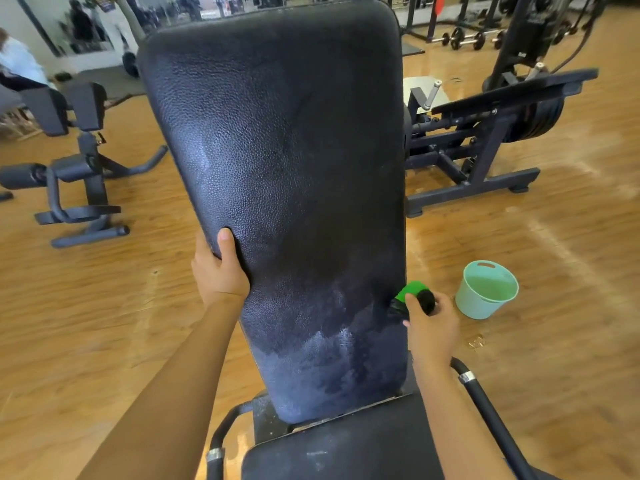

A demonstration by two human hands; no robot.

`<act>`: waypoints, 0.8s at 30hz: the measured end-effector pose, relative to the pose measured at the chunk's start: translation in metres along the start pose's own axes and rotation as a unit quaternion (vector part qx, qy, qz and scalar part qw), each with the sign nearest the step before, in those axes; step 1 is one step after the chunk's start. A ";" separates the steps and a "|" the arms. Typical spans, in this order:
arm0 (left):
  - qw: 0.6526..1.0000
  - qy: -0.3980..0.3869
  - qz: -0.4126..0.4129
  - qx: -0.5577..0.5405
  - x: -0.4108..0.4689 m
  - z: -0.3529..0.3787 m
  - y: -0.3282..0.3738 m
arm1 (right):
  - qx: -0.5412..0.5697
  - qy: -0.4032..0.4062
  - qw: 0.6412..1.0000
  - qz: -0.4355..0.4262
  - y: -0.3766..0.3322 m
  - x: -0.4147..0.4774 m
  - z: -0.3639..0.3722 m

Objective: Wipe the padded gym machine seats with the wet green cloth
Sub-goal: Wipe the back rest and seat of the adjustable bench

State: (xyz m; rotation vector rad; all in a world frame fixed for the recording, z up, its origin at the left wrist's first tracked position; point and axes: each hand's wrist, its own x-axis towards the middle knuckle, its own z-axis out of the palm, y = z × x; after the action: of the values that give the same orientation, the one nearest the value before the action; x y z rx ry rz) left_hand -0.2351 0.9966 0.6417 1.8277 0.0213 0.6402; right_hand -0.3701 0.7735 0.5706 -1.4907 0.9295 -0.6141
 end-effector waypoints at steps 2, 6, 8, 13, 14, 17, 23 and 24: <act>1.000 -0.001 0.002 -0.004 0.000 0.000 0.000 | 0.013 -0.003 0.999 -0.036 -0.023 0.001 0.005; 1.000 -0.004 0.000 -0.016 -0.002 -0.001 0.003 | 0.040 -0.017 0.994 -0.095 -0.043 -0.010 0.016; 1.000 -0.007 0.001 -0.018 -0.003 -0.001 0.005 | 0.019 -0.022 0.993 -0.113 -0.037 -0.018 0.020; 1.000 -0.011 -0.008 -0.024 -0.005 0.000 0.006 | 0.010 -0.018 0.997 -0.079 -0.005 -0.024 0.020; 1.000 -0.010 -0.009 -0.024 -0.004 0.000 0.006 | 0.003 -0.016 0.998 -0.067 0.003 -0.027 0.019; 1.000 -0.009 -0.009 -0.023 -0.005 0.000 0.006 | -0.012 -0.010 1.000 -0.018 0.028 -0.036 0.014; 1.000 -0.008 -0.007 -0.019 -0.003 -0.001 0.003 | -0.007 0.023 1.000 0.016 0.018 -0.035 0.019; 1.000 -0.006 -0.005 -0.015 -0.003 -0.001 0.003 | 0.007 0.026 1.000 -0.003 0.007 -0.034 0.023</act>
State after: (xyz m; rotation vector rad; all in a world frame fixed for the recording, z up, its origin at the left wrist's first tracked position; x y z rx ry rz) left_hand -0.2391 0.9957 0.6435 1.8012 0.0117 0.6196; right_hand -0.3710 0.8153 0.5652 -1.4706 0.9592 -0.6646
